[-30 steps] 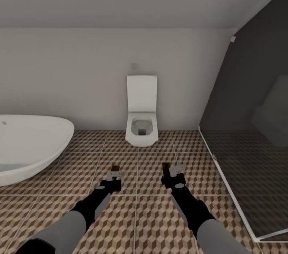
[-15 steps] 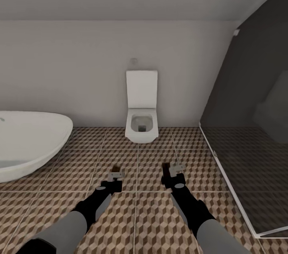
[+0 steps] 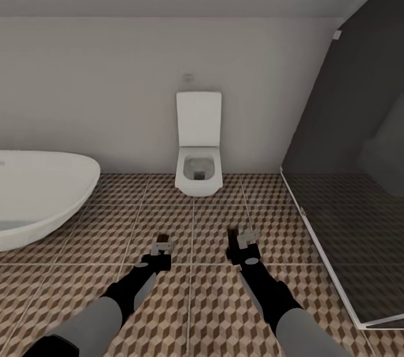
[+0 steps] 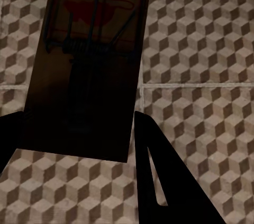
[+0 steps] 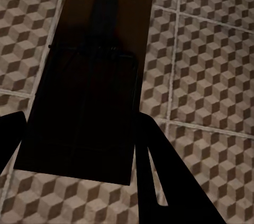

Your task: Take the four mousetraps from the cabinet in the bathroom and place them on the bathroom floor. Make sure all four end up on the same floor surface, and ensure that at least two of them are either under or directly next to the same bathroom sink.

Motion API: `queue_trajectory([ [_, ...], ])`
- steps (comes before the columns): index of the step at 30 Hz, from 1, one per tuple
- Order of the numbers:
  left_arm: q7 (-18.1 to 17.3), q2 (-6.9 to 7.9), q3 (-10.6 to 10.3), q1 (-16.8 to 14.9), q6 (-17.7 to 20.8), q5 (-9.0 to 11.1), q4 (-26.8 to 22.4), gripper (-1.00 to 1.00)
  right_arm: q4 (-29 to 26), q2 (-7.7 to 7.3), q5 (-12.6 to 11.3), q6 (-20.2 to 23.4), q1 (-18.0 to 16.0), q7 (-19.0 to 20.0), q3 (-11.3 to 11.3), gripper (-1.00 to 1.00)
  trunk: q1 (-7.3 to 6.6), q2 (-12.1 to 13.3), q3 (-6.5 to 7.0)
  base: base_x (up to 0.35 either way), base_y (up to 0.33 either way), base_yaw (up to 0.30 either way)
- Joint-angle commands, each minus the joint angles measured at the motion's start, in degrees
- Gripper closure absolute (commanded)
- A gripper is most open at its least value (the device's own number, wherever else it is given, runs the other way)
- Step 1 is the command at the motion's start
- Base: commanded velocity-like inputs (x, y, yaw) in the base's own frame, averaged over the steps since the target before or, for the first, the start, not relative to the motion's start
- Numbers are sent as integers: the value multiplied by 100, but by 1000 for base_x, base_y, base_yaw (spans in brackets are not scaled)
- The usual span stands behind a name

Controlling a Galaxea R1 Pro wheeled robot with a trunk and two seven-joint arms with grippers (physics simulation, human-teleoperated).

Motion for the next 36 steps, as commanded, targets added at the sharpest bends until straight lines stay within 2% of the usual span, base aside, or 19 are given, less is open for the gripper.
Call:
queue_trajectory([
  [1,63,5,-51,-3,30,27,-4,100,-8,-2,25,45,-3,-14,18,100,22,-45,-33,0,0,0],
  [36,63,5,-53,-3,14,27,50,100,-8,-2,23,49,-3,-8,18,100,791,-1449,-984,0,0,0],
])
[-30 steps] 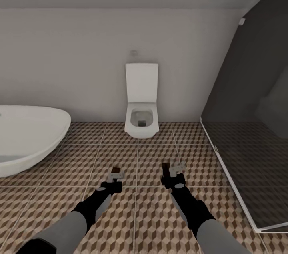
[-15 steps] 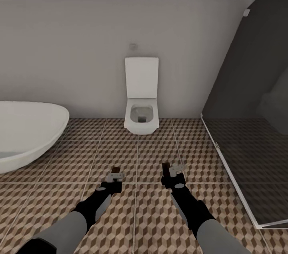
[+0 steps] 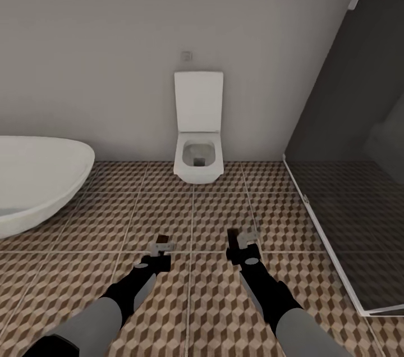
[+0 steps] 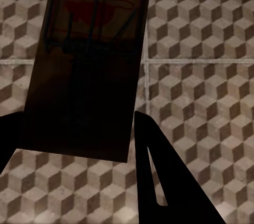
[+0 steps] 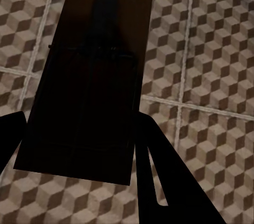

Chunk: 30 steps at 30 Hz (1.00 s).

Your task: Take the four mousetraps from the cabinet in the bathroom and place them on the bathroom floor. Make sure all four end up on the same floor surface, and ensure that at least two of them are either under or directly next to the same bathroom sink.

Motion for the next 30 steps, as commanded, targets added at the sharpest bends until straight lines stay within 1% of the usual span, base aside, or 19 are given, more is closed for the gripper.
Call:
queue_trajectory([
  [1,63,5,-51,-3,32,25,-13,100,-9,-2,23,44,-2,-15,18,100,22,-44,-32,0,0,0],
  [30,63,-11,-53,-5,32,28,-13,100,-9,7,19,42,-2,-8,18,100,659,-1207,-820,0,0,0],
])
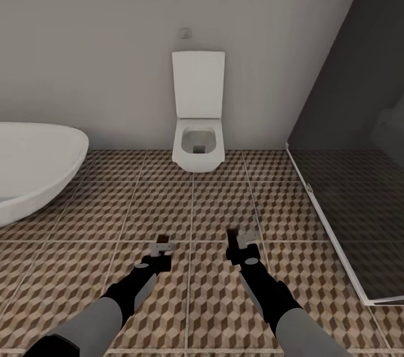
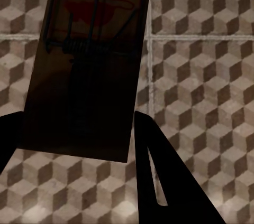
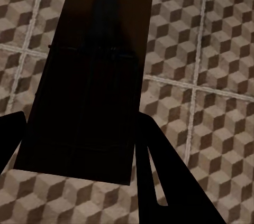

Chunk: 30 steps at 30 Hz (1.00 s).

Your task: Take the four mousetraps from the cabinet in the bathroom and place them on the bathroom floor. Make sure all four end up on the same floor surface, and ensure that at least two of them are either under or directly next to the same bathroom sink.

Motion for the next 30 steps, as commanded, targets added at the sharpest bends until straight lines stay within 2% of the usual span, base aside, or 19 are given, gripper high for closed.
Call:
queue_trajectory([
  [1,63,4,-50,-2,32,29,-13,100,-9,-5,24,45,-2,-15,18,100,22,-44,-32,0,0,0],
  [30,63,-20,-52,-2,32,22,56,100,-9,-2,31,37,-2,-13,26,100,659,-1207,-820,0,0,0],
])
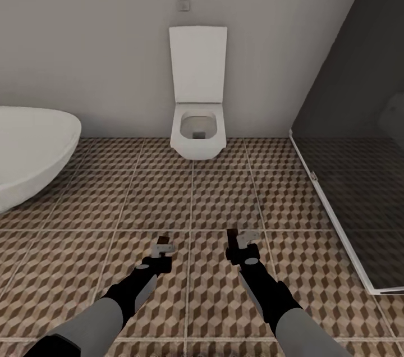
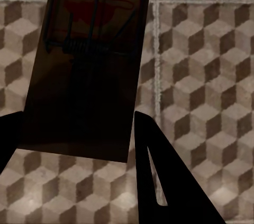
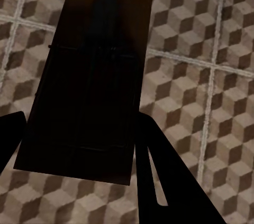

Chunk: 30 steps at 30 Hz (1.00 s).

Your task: Take the four mousetraps from the cabinet in the bathroom and place them on the bathroom floor. Make sure all four end up on the same floor surface, and ensure that at least two of them are either under or directly next to the same bathroom sink.

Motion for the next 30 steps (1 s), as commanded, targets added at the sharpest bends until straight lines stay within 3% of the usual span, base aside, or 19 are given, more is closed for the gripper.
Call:
queue_trajectory([
  [1,62,4,-52,-2,32,30,-13,100,-9,-2,24,45,-2,-15,18,100,22,-43,-32,0,0,0],
  [30,62,5,-51,1,26,30,-19,100,0,-1,18,44,-2,-7,36,100,659,-1206,-819,0,0,0],
])
